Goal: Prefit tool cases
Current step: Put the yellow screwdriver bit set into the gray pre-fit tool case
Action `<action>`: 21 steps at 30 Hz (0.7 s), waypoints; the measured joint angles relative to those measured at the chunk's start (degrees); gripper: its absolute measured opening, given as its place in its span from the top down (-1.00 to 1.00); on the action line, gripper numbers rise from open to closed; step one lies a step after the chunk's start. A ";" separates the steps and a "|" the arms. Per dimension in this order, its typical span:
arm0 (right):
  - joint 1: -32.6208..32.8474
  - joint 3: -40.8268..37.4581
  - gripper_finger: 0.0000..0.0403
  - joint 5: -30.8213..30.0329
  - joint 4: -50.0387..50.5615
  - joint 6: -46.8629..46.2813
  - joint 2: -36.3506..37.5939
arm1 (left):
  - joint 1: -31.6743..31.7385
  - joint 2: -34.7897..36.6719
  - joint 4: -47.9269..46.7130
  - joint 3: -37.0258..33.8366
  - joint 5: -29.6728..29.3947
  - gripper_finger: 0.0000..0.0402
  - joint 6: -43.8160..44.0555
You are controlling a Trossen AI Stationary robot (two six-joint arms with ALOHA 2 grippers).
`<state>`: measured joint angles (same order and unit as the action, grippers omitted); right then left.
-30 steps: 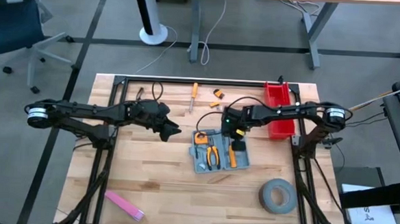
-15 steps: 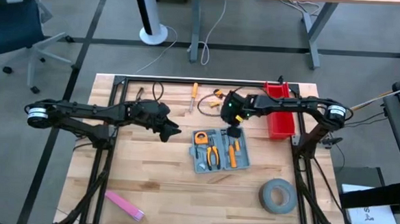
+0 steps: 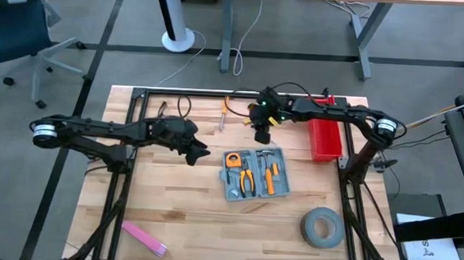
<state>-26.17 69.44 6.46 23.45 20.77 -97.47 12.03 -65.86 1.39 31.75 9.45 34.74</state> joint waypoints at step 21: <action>-4.00 20.19 -0.12 1.03 12.50 9.74 -20.00 | -0.04 -1.56 -0.86 0.02 0.81 -0.01 0.75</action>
<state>-30.18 89.62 7.49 35.94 30.51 -117.47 11.99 -67.42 0.53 31.77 10.26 35.49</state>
